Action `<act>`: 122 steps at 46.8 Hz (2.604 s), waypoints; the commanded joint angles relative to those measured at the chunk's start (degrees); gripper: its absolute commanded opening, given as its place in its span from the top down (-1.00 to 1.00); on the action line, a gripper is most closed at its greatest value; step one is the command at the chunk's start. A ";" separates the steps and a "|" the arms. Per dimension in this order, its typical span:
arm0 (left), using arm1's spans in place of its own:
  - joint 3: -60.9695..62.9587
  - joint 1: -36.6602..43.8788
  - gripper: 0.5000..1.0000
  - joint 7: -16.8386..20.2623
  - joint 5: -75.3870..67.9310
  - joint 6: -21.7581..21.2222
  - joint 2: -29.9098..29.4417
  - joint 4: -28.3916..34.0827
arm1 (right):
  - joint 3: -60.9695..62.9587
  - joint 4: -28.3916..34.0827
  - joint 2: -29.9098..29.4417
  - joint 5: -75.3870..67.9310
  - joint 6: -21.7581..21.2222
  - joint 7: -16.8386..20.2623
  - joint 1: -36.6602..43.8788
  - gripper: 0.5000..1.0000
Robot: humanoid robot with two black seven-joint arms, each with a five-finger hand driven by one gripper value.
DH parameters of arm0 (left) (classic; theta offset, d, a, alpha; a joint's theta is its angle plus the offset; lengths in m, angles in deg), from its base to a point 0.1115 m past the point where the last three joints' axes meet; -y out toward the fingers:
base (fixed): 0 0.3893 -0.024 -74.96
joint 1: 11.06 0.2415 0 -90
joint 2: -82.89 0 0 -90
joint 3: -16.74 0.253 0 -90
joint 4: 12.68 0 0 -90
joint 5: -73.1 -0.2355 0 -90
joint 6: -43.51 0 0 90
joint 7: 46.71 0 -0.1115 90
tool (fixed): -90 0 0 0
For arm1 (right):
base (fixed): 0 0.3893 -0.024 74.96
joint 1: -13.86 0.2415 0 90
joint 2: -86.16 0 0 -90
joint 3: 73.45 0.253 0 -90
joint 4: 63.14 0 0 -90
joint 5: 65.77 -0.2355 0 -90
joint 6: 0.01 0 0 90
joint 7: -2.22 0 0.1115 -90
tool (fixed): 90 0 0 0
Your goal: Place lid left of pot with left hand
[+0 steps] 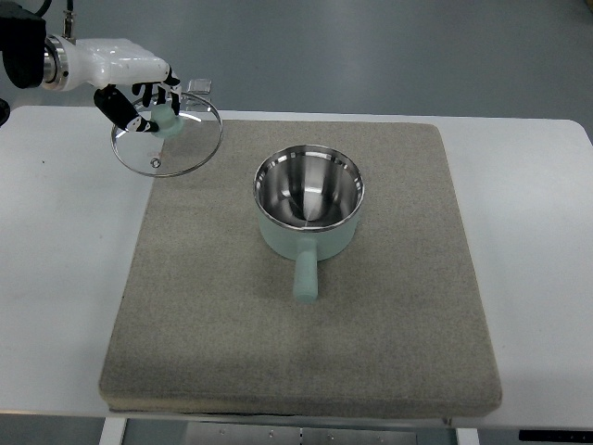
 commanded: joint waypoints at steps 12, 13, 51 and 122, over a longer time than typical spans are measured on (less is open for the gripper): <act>0.28 6.88 1.00 -0.08 -0.16 -3.91 3.05 2.74 | 0.00 0.00 0.00 0.01 0.05 0.00 -0.01 -0.69; 0.28 7.14 1.00 -0.08 -0.16 -4.53 3.05 2.74 | 0.00 0.00 0.00 -0.07 0.05 0.00 -0.01 -0.69; 0.46 9.61 -0.10 -0.08 -0.95 -8.23 6.65 5.29 | 0.00 0.00 0.00 0.01 0.05 0.00 0.08 -0.69; -16.68 21.91 -0.99 -1.22 89.39 3.63 7.44 22.07 | 0.00 0.00 0.00 0.01 0.05 0.00 -0.01 -0.69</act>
